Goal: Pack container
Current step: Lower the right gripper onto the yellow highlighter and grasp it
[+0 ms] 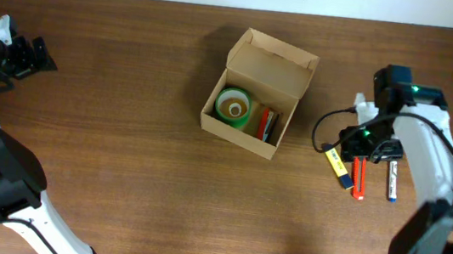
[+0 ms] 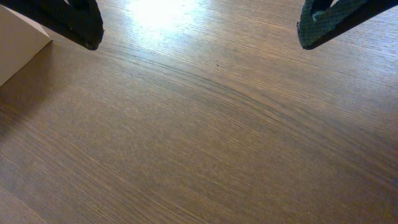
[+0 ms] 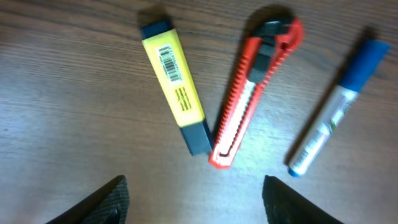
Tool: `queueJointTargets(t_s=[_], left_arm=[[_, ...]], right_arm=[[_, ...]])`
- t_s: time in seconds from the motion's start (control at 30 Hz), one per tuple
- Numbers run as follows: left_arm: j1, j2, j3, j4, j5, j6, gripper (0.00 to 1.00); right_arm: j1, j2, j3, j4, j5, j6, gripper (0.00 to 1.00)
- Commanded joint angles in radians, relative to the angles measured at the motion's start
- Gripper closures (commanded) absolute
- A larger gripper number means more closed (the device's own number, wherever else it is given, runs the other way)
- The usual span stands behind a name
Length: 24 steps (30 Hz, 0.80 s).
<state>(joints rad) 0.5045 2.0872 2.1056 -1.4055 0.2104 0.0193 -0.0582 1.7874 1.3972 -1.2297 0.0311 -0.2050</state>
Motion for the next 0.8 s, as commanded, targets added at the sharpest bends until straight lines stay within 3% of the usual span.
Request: queueJointTargets(t_s=[0.0, 0.77], left_arm=[[0.002, -0.006, -0.005, 0.000, 0.010, 0.019, 0.00], [0.002, -0.006, -0.005, 0.000, 0.011, 0.019, 0.00]], right_arm=[[0.001, 0.044, -0.001, 0.012, -0.021, -0.076, 0.32], [0.080, 0.174, -0.001, 0.084, -0.028, -0.143, 0.32]])
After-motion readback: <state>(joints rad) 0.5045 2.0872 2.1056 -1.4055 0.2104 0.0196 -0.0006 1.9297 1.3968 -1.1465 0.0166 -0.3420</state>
